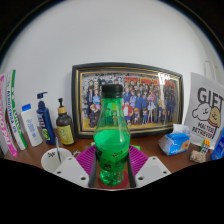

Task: Pour water

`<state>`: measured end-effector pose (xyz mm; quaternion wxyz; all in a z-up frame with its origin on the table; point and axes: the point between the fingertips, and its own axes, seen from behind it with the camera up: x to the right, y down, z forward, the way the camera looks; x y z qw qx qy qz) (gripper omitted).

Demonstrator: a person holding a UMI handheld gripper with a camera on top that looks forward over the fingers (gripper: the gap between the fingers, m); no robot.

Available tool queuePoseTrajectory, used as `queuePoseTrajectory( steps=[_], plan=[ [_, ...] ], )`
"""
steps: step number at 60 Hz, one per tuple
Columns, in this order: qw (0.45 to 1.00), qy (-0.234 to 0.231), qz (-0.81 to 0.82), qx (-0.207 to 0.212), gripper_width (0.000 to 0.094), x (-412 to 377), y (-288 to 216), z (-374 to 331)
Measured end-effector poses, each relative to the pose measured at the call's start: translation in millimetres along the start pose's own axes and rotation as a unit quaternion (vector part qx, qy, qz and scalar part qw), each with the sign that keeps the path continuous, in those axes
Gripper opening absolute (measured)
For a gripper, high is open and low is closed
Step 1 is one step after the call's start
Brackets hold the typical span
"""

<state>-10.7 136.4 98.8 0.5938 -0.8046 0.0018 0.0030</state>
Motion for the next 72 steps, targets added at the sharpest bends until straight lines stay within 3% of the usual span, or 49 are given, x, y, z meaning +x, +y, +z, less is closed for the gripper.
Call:
queuePoseTrajectory(
  steps=[5,10,12,22,36,52,72],
  plan=[
    [1.0,0.003,0.004,-0.015,0.0593,1.3,4.9,-0.4],
    [0.999,0.008,0.012,-0.045,0.0871,2.8,14.7,-5.4],
    [0.998,0.01,0.016,-0.053,0.0833,2.6,16.1,-9.8],
    [0.996,0.035,0.02,-0.082,0.085,-1.4,12.3,-61.3],
    [0.987,0.06,0.029,-0.144,0.0855,-42.4,-0.5,-199.6],
    [0.985,0.062,-0.012,-0.159,0.0852,-95.2,-15.2,-333.9],
    [0.983,0.071,-0.035,-0.163,0.0853,-77.5,-5.8,-385.8]
  ],
)
